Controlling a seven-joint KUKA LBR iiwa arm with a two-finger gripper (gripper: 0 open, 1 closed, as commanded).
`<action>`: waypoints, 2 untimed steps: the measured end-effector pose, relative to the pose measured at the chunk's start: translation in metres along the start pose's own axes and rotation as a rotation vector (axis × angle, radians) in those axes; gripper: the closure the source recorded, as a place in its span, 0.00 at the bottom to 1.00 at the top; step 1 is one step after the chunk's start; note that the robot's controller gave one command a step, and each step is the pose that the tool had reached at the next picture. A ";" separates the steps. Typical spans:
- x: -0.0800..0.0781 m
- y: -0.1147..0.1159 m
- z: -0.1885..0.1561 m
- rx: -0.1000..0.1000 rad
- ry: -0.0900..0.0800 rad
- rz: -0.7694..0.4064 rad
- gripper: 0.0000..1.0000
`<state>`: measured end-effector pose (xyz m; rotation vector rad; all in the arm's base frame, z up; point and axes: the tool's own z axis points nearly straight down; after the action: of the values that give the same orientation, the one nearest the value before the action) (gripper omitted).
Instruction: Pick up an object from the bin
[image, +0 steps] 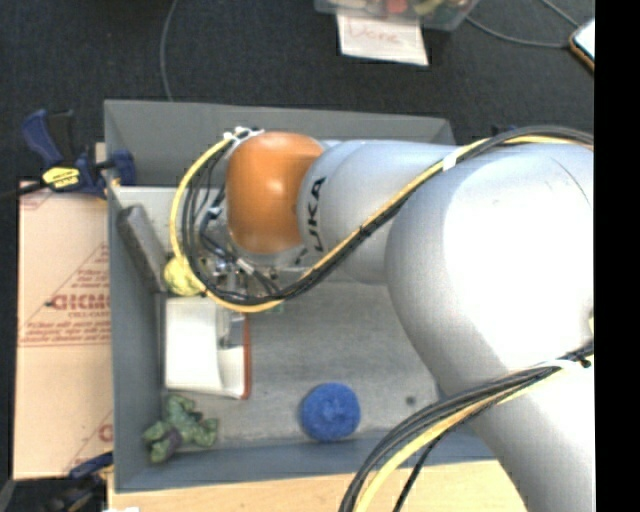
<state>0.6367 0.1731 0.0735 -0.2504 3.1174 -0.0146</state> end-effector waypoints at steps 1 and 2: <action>-0.001 -0.017 -0.001 -0.006 0.000 -0.001 1.00; -0.001 -0.017 -0.001 -0.006 0.000 0.000 1.00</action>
Offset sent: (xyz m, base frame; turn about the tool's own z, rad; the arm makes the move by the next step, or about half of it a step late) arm 0.0000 0.0000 0.0000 0.0000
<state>0.6404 0.1561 0.0749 -0.2509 3.1181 -0.0048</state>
